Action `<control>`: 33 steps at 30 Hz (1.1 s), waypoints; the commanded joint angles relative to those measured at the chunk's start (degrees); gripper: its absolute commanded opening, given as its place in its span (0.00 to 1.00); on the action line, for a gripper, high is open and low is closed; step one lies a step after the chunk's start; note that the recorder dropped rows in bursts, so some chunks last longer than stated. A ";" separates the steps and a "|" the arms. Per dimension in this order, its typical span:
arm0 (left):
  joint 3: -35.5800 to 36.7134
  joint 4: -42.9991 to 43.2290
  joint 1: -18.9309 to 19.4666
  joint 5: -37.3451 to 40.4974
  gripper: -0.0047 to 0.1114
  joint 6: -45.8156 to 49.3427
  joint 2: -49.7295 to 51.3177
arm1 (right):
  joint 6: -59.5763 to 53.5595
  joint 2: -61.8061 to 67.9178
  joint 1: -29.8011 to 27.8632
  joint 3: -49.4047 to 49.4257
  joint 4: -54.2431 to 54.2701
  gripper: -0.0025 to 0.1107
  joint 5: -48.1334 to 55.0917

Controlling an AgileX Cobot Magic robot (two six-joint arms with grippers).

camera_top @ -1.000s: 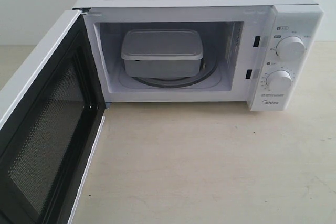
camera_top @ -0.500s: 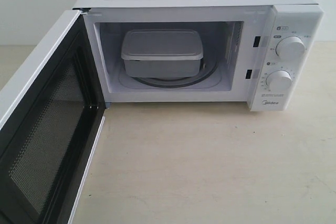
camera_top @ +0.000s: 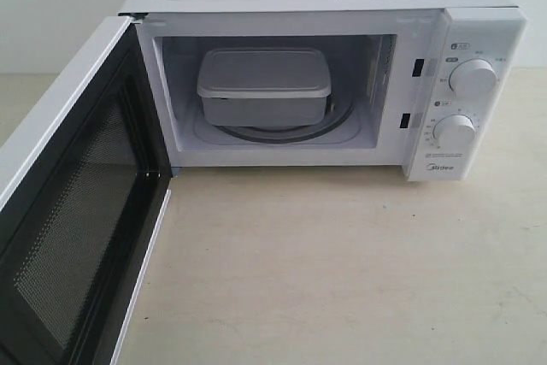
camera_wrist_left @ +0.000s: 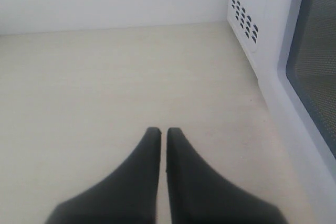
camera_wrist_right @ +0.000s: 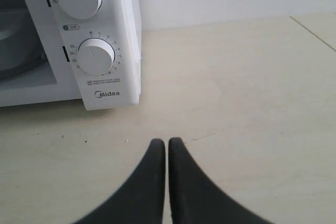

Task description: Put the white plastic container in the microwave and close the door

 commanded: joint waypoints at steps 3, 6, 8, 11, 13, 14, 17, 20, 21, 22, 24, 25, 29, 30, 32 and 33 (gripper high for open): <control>0.15 -0.40 -0.33 -0.08 0.08 0.17 -0.19 | -0.09 -0.26 -0.30 -0.01 -0.43 0.02 -0.29; 0.15 -0.40 -0.33 -0.08 0.08 0.17 -0.19 | -0.09 -0.26 -0.30 -0.01 -0.43 0.02 -0.29; 0.15 -0.40 -0.33 -0.08 0.08 0.17 -0.19 | -0.26 -0.26 -0.30 -0.01 -0.43 0.02 -0.29; 0.15 -0.40 -0.33 -0.08 0.08 0.17 -0.19 | -0.26 -0.26 -0.30 -0.01 -0.43 0.02 -0.29; 0.15 -0.40 -0.33 -0.08 0.08 0.17 -0.19 | -0.26 -0.26 -0.30 -0.01 -0.43 0.02 -0.29; 0.15 -0.40 -0.31 -0.18 0.08 0.17 -0.19 | -0.11 -0.26 -0.30 -0.01 -0.43 0.02 -0.29; 0.15 0.71 -0.31 -1.12 0.08 0.17 -0.19 | -0.11 -0.26 -0.30 -0.01 -0.43 0.02 -0.29; 0.15 0.82 -0.31 -1.41 0.08 0.17 -0.19 | -0.11 -0.26 -0.30 -0.01 -0.43 0.02 -0.29; 0.15 1.30 -0.31 -1.67 0.08 0.27 -0.19 | -0.11 -0.26 -0.30 -0.01 -0.43 0.02 -0.29; 0.15 1.77 -0.31 -2.32 0.08 0.15 -0.19 | -0.11 -0.26 -0.30 -0.01 -0.43 0.02 -0.29; 0.15 1.77 -0.31 -4.12 0.08 -3.63 -0.19 | -0.11 -0.26 -0.30 -0.01 -0.43 0.02 -0.29; -0.42 1.77 -0.31 -4.81 0.08 -5.54 -0.19 | -0.11 -0.26 -0.30 -0.01 -0.43 0.02 -0.29; -5.40 2.79 -0.31 -4.06 0.08 -9.74 -0.19 | -0.11 -0.26 -0.30 -0.01 -0.43 0.02 -0.29; -7.34 2.79 -0.31 -2.93 0.08 -9.90 -0.19 | -0.11 -0.26 -0.30 -0.01 -0.43 0.02 -0.29; -11.33 2.79 -0.31 -0.55 0.08 -12.02 -0.19 | -0.11 -0.26 -0.30 -0.01 -0.43 0.02 -0.29; -13.67 2.79 -0.31 0.58 0.08 -13.47 -0.19 | -0.11 -0.26 -0.30 -0.01 -0.43 0.02 -0.29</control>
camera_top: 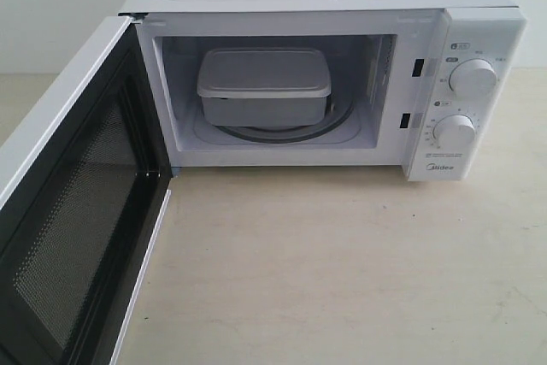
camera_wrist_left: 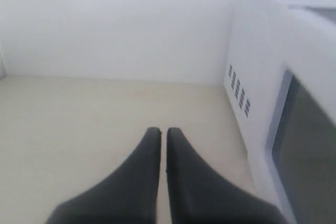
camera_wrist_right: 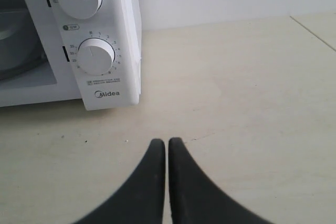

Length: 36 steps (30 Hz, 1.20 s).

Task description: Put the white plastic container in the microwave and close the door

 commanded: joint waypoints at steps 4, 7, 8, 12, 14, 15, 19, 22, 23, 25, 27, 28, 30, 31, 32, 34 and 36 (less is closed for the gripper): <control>-16.20 0.10 -0.31 9.58 0.08 -8.42 -0.09 | -0.11 -0.26 -0.30 -0.01 -0.43 0.02 -0.29; -23.30 -0.03 -0.31 15.44 0.08 -6.53 -0.09 | -0.11 -0.26 -0.30 -0.01 -0.43 0.02 -0.29; -24.92 -1.26 -0.31 16.23 0.08 -7.47 -0.09 | -0.11 -0.26 -0.30 -0.01 -0.43 0.02 -0.29; -29.76 -3.40 -0.44 14.78 0.08 -7.78 -0.09 | -0.11 -0.26 -0.30 -0.01 -0.43 0.02 -0.29; -30.74 -3.16 -0.44 12.54 0.08 -7.78 -0.09 | -0.11 -0.26 -0.30 -0.01 -0.43 0.02 -0.29; -30.89 -3.27 -0.44 10.95 0.08 -7.78 -0.09 | -0.11 -0.26 -0.30 -0.01 -0.43 0.02 -0.29; -30.91 -3.63 -0.44 3.02 0.08 -7.78 -0.09 | -0.11 -0.26 -0.30 -0.01 -0.43 0.02 -0.29; -30.91 -3.63 -0.44 -0.33 0.08 -7.78 -0.09 | -0.11 -0.26 -0.30 -0.01 -0.43 0.02 -0.29; -30.91 -3.63 -0.44 -0.71 0.08 -7.78 -0.09 | -0.11 -0.26 -0.30 -0.01 -0.43 0.02 -0.29; -30.91 -3.78 -0.44 -1.84 0.08 -7.91 -0.09 | -0.11 -0.26 -0.30 -0.01 -0.43 0.02 -0.29; -30.91 -3.78 -0.44 -5.57 0.08 -7.91 -0.09 | -0.11 -0.26 -0.30 -0.01 -0.43 0.02 -0.29; -31.12 -3.56 -0.44 -7.38 0.08 -7.91 -0.09 | -0.11 -0.26 -0.30 -0.01 -0.43 0.02 -0.29; -32.17 -3.41 -0.44 -8.40 0.08 -7.91 0.13 | -0.11 -0.26 -0.30 -0.01 -0.43 0.02 -0.29; -32.83 -3.41 -0.44 -7.84 0.08 -7.91 1.25 | -0.11 -0.26 -0.30 -0.01 -0.43 0.02 -0.29; -33.79 -3.41 -0.44 -6.97 0.08 -8.66 2.69 | -0.11 -0.26 -0.30 -0.01 -0.43 0.02 -0.29; -35.55 -3.84 -0.44 -5.41 0.08 -14.48 6.22 | -0.11 -0.26 -0.30 -0.01 -0.43 0.02 -0.29; -37.92 -3.84 -0.44 -1.94 0.08 -22.72 10.88 | -0.11 -0.26 -0.30 -0.01 -0.43 0.02 -0.29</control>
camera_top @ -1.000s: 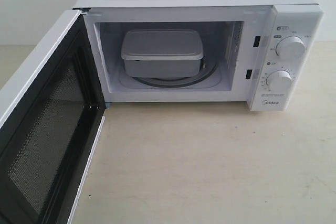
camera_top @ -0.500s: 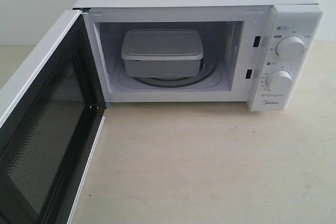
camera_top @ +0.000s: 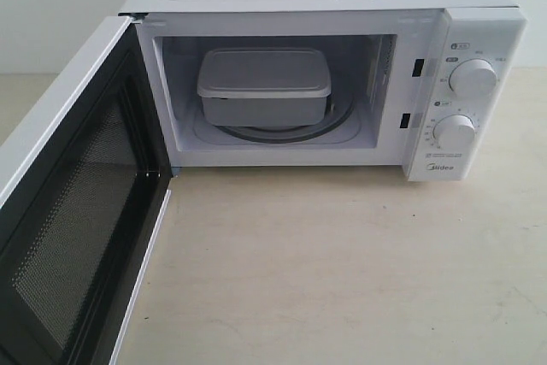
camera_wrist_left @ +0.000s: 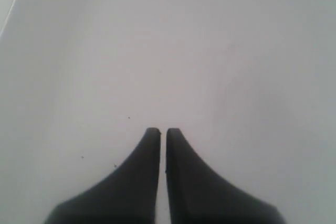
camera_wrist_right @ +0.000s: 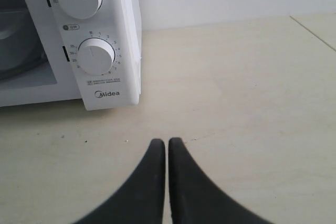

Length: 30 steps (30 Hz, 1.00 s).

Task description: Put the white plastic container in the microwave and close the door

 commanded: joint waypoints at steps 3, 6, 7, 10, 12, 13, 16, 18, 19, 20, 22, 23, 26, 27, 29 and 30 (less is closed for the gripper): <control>-8.77 0.02 -0.51 15.07 0.08 -11.56 17.67 | 0.01 -0.26 -0.30 -0.01 -0.43 0.02 -0.29; -16.54 0.03 -0.51 28.16 0.08 -0.80 28.90 | 0.01 -0.26 -0.30 -0.01 -0.43 0.02 -0.29; -20.28 -0.40 -0.51 34.24 0.08 3.27 33.75 | 0.01 -0.26 -0.30 -0.01 -0.43 0.02 -0.29; -28.80 -1.88 -0.51 46.60 0.08 8.38 43.87 | 0.01 -0.26 -0.30 -0.01 -0.43 0.02 -0.29; -32.96 -4.14 -0.51 51.85 0.08 11.85 48.98 | 0.01 -0.26 -0.30 -0.01 -0.43 0.02 -0.29; -35.21 -5.72 -0.51 55.68 0.08 14.18 51.72 | 0.01 -0.26 -0.30 -0.01 -0.43 0.02 -0.29; -37.92 -9.76 -0.51 58.24 0.08 19.03 58.92 | 0.01 -0.26 -0.30 -0.01 -0.43 0.02 -0.29; -37.14 -10.70 -0.51 58.24 0.08 20.15 61.39 | 0.01 -0.26 -0.30 -0.01 -0.43 0.02 -0.29; -36.32 -10.73 -0.51 58.24 0.08 20.27 62.21 | 0.01 -0.26 -0.30 -0.01 -0.43 0.02 -0.29; -35.43 -10.73 -0.51 58.24 0.08 20.71 62.76 | 0.01 -0.26 -0.30 -0.01 -0.43 0.02 -0.29; -33.07 -10.85 -0.51 58.24 0.08 23.30 63.50 | 0.01 -0.26 -0.30 -0.01 -0.43 0.02 -0.29; -31.79 -10.85 -0.51 58.24 0.08 24.51 63.63 | 0.01 -0.26 -0.30 -0.01 -0.43 0.02 -0.29; -26.16 -11.81 -0.51 58.24 0.08 29.75 63.68 | 0.01 -0.26 -0.30 -0.01 -0.43 0.02 -0.29; -22.66 -14.17 -0.51 58.24 0.08 33.17 63.41 | 0.01 -0.26 -0.30 -0.01 -0.43 0.02 -0.29; -19.37 -17.50 -0.51 58.24 0.08 37.16 62.73 | 0.01 -0.26 -0.30 -0.01 -0.43 0.02 -0.29; -17.63 -19.28 -0.51 58.24 0.08 38.87 62.26 | 0.01 -0.26 -0.30 -0.01 -0.43 0.02 -0.29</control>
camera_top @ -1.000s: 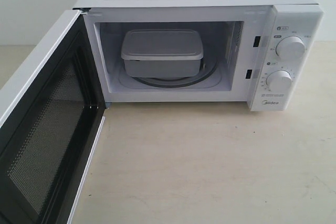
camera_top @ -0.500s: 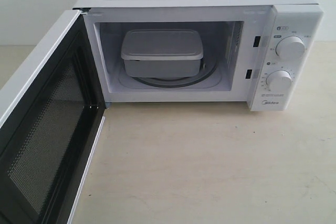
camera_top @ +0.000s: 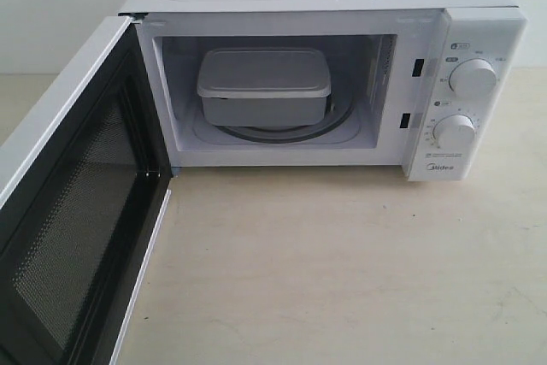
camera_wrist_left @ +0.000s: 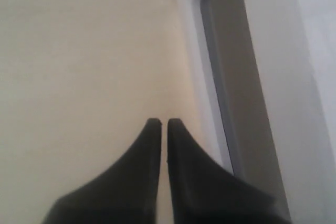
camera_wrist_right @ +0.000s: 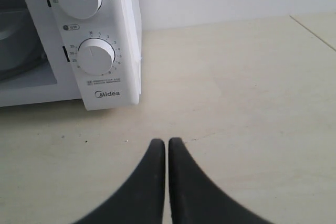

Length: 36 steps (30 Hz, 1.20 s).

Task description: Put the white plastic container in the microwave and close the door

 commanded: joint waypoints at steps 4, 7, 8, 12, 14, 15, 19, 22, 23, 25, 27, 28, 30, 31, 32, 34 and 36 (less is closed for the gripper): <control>13.18 -8.66 -0.48 0.22 0.08 12.07 -5.05 | -0.09 -0.26 -0.30 -0.01 -0.43 0.02 -0.29; 16.71 -9.09 -4.11 0.22 0.08 14.18 -8.07 | -0.09 -0.26 -0.30 -0.01 -0.43 0.02 -0.29; 17.19 -9.92 -5.29 0.22 0.08 14.18 -8.54 | -0.09 -0.26 -0.30 -0.01 -0.43 0.02 -0.29; 17.43 -15.10 -13.36 0.22 0.08 14.18 -8.66 | -0.09 -0.26 -0.30 -0.01 -0.43 0.02 -0.29; 17.43 -16.25 -16.37 0.22 0.08 14.18 -8.66 | -0.09 -0.26 -0.30 -0.01 -0.43 0.02 -0.29; 17.43 -17.38 -17.63 0.22 0.08 14.18 -8.66 | -0.09 -0.26 -0.30 -0.01 -0.43 0.02 -0.29; 17.43 -21.44 -22.41 -0.79 0.08 16.64 -6.29 | -0.09 -0.26 -0.30 -0.01 -0.43 0.02 -0.29; 17.43 -23.02 -25.10 -7.52 0.08 19.32 -3.77 | -0.09 -0.26 -0.30 -0.01 -0.43 0.02 -0.29; 17.32 -23.81 -25.96 -9.41 0.08 20.77 -2.69 | -0.09 -0.26 -0.30 -0.01 -0.43 0.02 -0.29; 16.51 -24.83 -27.45 -12.50 0.08 22.84 -0.70 | -0.20 -0.26 -0.30 -0.01 -0.43 0.02 -0.29; 15.27 -26.23 -28.70 -14.72 0.08 23.39 1.24 | -0.20 -0.26 -0.30 -0.01 -0.43 0.02 -0.29; 14.46 -26.78 -29.35 -16.05 0.08 23.98 2.10 | -0.20 -0.26 -0.30 -0.01 -0.43 0.02 -0.29; 12.98 -27.97 -30.47 -18.34 0.08 25.02 3.57 | -0.20 -0.26 -0.30 -0.01 -0.43 0.02 -0.29; 12.09 -28.46 -30.89 -19.52 0.08 25.82 4.42 | -0.20 -0.26 -0.30 -0.01 -0.43 0.02 -0.29; 11.13 -28.47 -31.32 -20.74 0.08 25.94 5.36 | -0.10 -0.26 -0.30 -0.01 -0.43 0.02 -0.29; 9.12 -27.99 -31.92 -23.15 0.08 26.47 7.11 | -0.10 -0.26 -0.30 -0.01 -0.43 0.02 -0.29; 7.56 -27.99 -31.93 -25.76 0.08 26.58 8.68 | -0.10 -0.26 -0.30 -0.01 -0.43 0.02 -0.29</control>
